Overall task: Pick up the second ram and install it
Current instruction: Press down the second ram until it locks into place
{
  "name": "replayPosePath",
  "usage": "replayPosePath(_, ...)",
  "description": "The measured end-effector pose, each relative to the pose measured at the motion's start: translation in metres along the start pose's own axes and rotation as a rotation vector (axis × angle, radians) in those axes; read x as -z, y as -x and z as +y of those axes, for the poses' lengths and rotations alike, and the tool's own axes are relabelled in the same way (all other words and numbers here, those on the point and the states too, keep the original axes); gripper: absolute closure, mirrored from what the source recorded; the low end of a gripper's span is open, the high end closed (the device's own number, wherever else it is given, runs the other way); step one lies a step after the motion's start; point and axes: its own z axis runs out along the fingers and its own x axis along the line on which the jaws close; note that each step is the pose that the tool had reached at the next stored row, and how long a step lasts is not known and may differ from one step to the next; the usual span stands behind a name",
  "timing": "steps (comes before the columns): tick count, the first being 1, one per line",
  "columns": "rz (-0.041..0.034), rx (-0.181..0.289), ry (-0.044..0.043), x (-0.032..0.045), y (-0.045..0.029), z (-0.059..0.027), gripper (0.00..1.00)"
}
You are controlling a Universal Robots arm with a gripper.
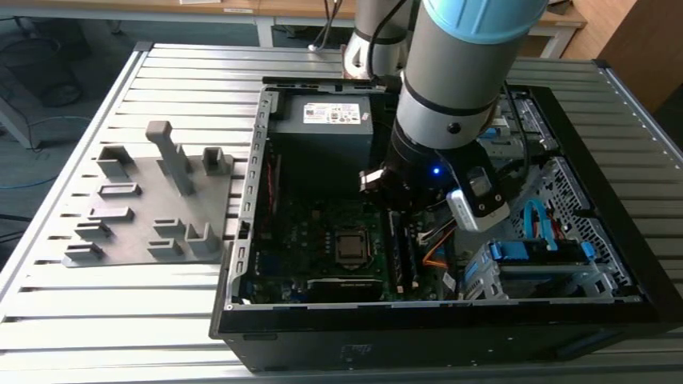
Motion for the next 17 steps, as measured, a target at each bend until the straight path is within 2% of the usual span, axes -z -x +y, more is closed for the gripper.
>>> replayPosePath(4, 0.0001, 0.0, 0.0015, -0.0009, -0.0001, -0.0001, 0.9)
replayPosePath(5, 0.0001, 0.0, 0.0062, -0.0058, -0.0002, 0.0018, 0.9)
replayPosePath(17, 0.0001, 0.0, 0.0078, -0.0288, -0.0009, 0.0265, 0.9)
